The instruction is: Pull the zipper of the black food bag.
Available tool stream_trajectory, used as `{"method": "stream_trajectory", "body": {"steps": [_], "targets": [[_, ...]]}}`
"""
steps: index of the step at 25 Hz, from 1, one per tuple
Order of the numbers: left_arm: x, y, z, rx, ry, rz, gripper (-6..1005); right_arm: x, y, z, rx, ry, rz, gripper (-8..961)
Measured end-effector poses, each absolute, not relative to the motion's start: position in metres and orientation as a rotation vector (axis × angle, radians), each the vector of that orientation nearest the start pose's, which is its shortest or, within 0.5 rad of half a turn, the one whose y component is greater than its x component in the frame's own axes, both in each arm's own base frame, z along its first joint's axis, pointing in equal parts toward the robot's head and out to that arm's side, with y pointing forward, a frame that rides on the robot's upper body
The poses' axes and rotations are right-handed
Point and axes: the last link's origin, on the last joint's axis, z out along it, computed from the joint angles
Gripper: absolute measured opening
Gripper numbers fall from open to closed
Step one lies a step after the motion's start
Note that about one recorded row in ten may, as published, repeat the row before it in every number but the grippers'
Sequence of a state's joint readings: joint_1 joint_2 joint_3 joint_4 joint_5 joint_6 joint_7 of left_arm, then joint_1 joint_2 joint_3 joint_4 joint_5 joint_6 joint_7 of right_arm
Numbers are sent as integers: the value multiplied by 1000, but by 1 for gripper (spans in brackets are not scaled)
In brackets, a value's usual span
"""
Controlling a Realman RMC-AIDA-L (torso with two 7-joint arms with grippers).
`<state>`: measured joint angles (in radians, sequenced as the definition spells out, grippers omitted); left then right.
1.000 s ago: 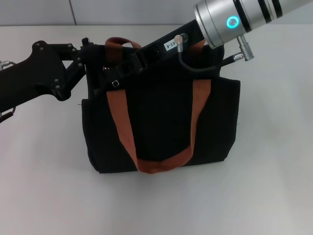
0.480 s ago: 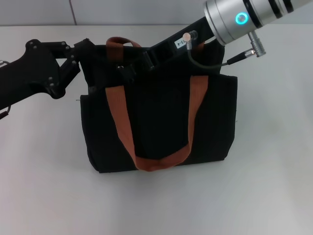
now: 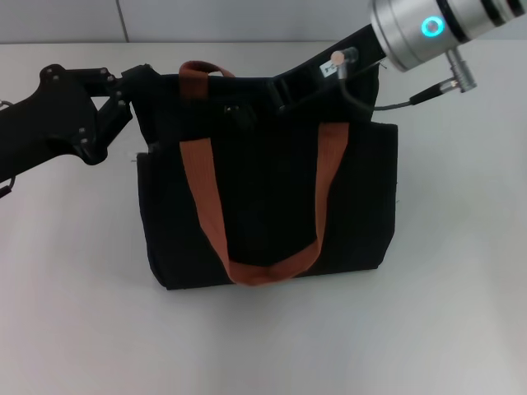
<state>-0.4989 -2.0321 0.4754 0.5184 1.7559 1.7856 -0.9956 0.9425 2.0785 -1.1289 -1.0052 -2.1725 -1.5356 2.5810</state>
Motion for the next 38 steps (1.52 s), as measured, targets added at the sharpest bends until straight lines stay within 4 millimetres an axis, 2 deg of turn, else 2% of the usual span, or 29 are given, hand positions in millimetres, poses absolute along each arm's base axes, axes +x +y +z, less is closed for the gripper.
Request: {"method": "stream_trajectory", "body": {"steps": [8,15,20,24,28,29,30,31,32,33,34,35,36,37,38], "targets": [[-260,317,50,-2417,-182,-1121,53,87,391,3,-2798,1195,138,15],[-261,317,53,-2397,-184,-1119,54,114,386,37,-2667,1254,195,24],[-262,318,54,-2390,-183,-1117,55,124,383,49,-2648,1271,267,30],[-262,318,54,-2391,-183,-1115,56,123,381,52,-2676,1254,347,35],[-262,318,54,-2393,-187,-1115,56,128,377,58,-2710,1232,546,40],[-261,318,53,-2394,-187,-1116,57,131,376,61,-2720,1212,644,42],[-262,318,53,-2394,-189,-1116,57,138,373,68,-2727,1144,855,43],[-262,318,53,-2395,-191,-1116,57,141,371,70,-2731,1104,931,79],[-262,318,53,-2395,-192,-1115,57,141,371,70,-2731,1104,931,114],[-262,318,53,-2395,-193,-1115,57,149,365,75,-2741,1003,1110,150],[-262,318,53,-2395,-193,-1115,57,149,365,75,-2741,1003,1110,185],[-263,317,53,-2398,-199,-1114,58,159,356,78,-2755,866,1283,221],[-263,317,53,-2398,-199,-1114,58,159,356,78,-2755,866,1283,249],[-263,317,52,-2399,-203,-1114,58,165,351,78,-2760,795,1350,277],[-263,317,52,-2401,-215,-1113,58,177,339,74,-2759,652,1451,305]]}}
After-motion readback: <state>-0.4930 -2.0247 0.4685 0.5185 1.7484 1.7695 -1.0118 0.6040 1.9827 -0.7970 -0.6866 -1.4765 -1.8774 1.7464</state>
